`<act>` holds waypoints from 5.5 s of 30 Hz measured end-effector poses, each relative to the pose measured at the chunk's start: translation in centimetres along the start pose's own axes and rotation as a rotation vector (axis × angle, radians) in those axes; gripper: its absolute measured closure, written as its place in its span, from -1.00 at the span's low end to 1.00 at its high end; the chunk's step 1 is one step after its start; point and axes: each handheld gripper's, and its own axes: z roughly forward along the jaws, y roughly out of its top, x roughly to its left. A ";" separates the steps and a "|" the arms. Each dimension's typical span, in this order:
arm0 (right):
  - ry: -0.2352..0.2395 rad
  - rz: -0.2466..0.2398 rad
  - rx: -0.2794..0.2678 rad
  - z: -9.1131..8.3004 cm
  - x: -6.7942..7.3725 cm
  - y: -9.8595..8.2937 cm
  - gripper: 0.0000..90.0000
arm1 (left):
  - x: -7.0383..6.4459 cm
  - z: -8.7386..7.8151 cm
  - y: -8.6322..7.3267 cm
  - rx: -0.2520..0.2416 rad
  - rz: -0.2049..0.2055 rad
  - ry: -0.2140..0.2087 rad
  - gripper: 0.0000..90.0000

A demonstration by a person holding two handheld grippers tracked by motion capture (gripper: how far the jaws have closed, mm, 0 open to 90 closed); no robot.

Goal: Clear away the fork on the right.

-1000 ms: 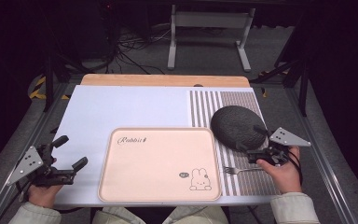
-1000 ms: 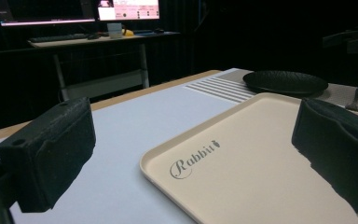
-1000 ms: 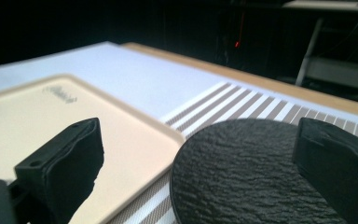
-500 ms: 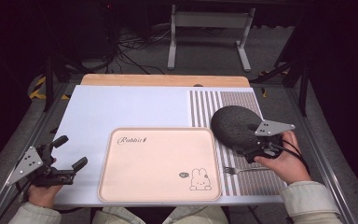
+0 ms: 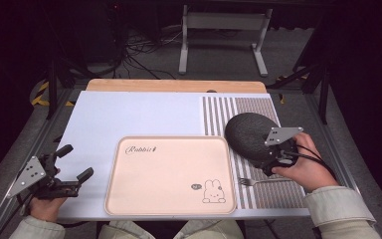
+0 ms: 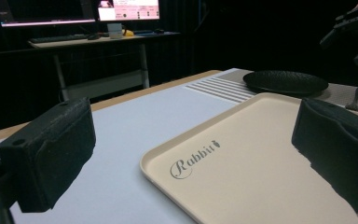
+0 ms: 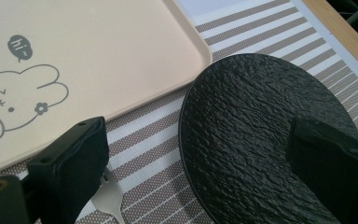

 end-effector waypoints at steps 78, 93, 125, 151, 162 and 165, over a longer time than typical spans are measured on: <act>0.341 -0.205 0.523 5.1 2.3 -2.6 -0.10 | 0.0 0.0 0.0 0.000 -0.001 -0.001 -0.99; 0.372 -0.320 0.574 5.1 1.3 -2.6 0.71 | 0.0 0.0 0.0 -0.001 0.001 -0.001 -0.99; 0.410 -0.442 0.602 5.5 1.3 -2.3 0.91 | 0.0 0.0 0.0 0.001 -0.003 0.001 -0.99; 0.314 -0.406 0.412 1.5 0.7 0.1 0.92 | 0.0 0.0 0.0 0.000 0.000 0.001 -0.99; 0.262 -0.345 0.238 -0.8 0.8 1.3 0.92 | 0.0 0.0 0.0 0.000 0.001 0.000 -0.99; 0.254 -0.328 0.184 -1.3 0.9 1.4 0.92 | 0.0 0.0 0.0 0.001 0.000 0.000 -0.99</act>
